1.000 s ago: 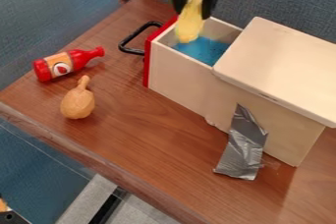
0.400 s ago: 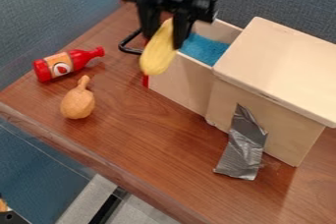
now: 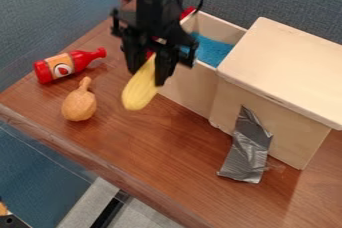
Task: Pick up corn from inside the drawer and place it on the table to the right of the chicken
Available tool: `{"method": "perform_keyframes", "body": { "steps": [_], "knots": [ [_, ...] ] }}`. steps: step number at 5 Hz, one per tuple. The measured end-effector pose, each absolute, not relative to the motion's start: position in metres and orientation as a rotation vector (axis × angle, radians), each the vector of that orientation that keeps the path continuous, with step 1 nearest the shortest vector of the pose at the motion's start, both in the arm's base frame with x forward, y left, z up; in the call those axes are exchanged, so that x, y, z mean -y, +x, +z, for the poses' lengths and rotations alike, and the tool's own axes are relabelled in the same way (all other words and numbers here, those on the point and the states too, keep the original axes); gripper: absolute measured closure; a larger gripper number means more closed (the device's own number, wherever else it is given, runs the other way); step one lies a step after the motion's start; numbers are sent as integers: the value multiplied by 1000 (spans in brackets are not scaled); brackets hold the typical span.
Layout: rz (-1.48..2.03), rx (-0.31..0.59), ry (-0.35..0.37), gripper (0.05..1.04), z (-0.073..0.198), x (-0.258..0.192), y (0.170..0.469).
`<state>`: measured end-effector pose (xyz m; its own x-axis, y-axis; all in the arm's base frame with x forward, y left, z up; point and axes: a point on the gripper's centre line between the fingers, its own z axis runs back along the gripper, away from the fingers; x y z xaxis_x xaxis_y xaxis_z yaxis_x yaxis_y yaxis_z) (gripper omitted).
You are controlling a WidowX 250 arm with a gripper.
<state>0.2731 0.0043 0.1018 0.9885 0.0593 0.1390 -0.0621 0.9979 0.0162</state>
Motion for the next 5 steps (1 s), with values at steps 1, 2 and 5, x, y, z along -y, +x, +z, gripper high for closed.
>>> {"method": "perform_keyframes", "body": {
  "steps": [1,2,5],
  "knots": [
    [70,108,23,592,82,-12,274],
    [71,67,37,592,58,-13,272],
    [98,38,46,592,36,-17,261]
  ]
}}
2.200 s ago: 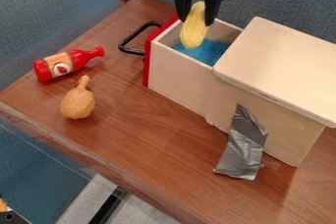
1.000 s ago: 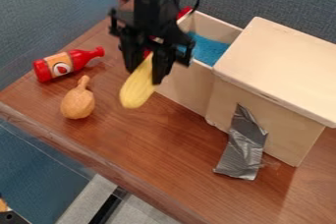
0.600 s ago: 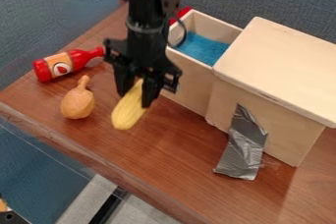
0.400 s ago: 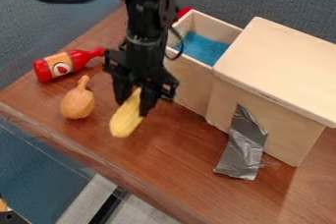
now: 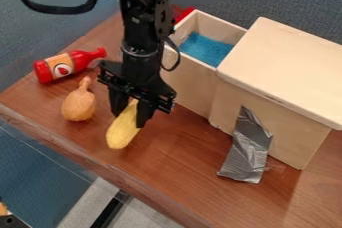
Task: Pick up corn from inside the drawer and place it on the table to the right of the chicken
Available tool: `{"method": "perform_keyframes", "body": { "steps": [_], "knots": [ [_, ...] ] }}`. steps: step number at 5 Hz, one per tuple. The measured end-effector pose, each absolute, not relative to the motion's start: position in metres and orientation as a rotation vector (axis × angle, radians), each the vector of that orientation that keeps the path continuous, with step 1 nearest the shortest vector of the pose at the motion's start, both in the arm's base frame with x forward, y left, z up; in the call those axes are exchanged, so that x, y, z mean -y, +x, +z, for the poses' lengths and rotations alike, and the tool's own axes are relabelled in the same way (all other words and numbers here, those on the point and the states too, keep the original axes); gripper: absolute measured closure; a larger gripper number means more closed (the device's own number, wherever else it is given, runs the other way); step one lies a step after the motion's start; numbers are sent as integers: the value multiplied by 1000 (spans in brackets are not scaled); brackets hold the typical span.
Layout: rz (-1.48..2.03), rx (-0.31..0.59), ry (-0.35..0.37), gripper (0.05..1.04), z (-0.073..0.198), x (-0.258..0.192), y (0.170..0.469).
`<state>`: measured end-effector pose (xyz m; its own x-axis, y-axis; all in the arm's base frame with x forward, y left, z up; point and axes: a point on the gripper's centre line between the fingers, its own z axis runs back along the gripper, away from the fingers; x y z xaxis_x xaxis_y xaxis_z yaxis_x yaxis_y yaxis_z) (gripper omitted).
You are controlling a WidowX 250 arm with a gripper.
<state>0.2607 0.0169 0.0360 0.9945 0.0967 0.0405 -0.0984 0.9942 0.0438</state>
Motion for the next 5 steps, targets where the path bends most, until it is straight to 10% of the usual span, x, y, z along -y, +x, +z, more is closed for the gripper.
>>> {"method": "perform_keyframes", "body": {
  "steps": [1,3,5],
  "knots": [
    [97,36,59,527,33,-19,261],
    [94,33,59,67,32,-19,261],
    [83,58,52,79,56,-18,257]
  ]
}}
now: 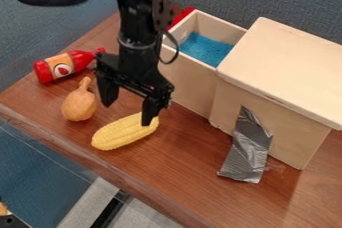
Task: Pick up corn from inside the drawer and place it on the table to the right of the chicken
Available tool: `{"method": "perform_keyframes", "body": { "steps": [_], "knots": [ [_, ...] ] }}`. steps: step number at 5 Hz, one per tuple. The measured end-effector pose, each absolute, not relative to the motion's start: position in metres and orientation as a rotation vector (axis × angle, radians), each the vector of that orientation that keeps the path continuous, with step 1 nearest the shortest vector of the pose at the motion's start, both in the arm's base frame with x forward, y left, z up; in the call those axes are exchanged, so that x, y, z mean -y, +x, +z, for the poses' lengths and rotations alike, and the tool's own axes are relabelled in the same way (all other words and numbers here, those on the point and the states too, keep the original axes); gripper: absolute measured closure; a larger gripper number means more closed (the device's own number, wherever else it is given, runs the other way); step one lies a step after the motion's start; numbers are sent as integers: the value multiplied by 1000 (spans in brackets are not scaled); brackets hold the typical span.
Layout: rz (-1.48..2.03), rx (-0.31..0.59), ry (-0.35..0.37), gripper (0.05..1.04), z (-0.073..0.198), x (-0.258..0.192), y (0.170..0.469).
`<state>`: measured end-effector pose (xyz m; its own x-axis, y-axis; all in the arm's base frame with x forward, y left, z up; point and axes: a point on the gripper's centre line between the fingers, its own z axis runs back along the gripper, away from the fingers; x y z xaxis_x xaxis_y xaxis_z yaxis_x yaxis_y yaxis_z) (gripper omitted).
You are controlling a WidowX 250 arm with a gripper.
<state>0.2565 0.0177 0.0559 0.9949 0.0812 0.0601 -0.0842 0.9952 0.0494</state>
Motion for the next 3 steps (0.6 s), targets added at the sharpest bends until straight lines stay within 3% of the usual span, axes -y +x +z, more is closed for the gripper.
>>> {"method": "perform_keyframes", "body": {
  "steps": [2,3],
  "knots": [
    [49,112,38,82,89,-15,260],
    [33,116,39,82,93,-15,259]
  ]
}}
